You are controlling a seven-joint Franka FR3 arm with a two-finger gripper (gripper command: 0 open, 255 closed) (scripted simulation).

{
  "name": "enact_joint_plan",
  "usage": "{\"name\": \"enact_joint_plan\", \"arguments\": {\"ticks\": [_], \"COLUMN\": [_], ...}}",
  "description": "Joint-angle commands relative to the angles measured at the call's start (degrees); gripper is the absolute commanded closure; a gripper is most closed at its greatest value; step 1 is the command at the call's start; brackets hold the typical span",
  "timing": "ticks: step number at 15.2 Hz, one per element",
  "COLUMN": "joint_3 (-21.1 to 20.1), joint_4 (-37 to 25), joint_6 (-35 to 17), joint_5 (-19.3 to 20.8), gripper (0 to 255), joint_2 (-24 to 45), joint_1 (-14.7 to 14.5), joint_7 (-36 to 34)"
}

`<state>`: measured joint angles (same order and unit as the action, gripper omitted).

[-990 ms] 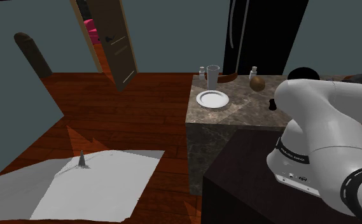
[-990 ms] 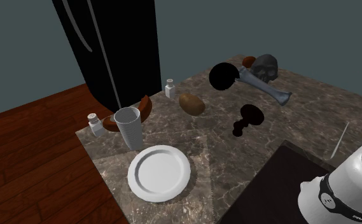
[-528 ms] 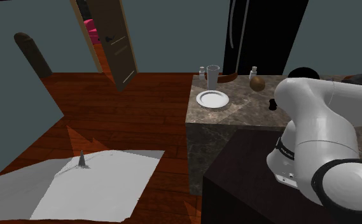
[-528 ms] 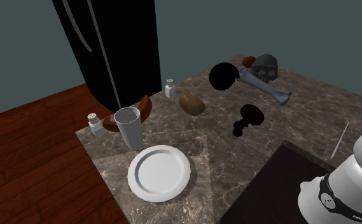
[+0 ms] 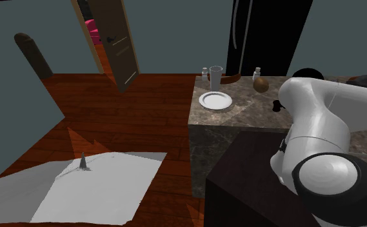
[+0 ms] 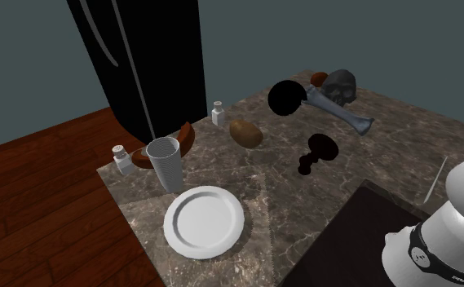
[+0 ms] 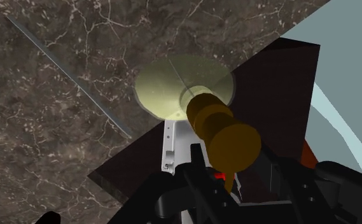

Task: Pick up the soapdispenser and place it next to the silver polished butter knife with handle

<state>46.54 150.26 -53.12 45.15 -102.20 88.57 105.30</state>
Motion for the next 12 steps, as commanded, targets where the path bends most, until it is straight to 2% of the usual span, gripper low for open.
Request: {"name": "enact_joint_plan", "arguments": {"ticks": [1,7,8,12], "joint_3": [0.39,0.39,0.39,0.31], "joint_4": [0.31,0.32,0.31,0.32], "joint_6": [-0.25,-0.26,-0.28,-0.26], "joint_5": [0.29,0.29,0.28,0.19], "gripper": [255,255,0,0], "joint_2": [0.0,0.01,0.03,0.03], "joint_1": [0.45,0.47,0.44,0.47], "joint_7": [0.4,0.41,0.39,0.38]}}
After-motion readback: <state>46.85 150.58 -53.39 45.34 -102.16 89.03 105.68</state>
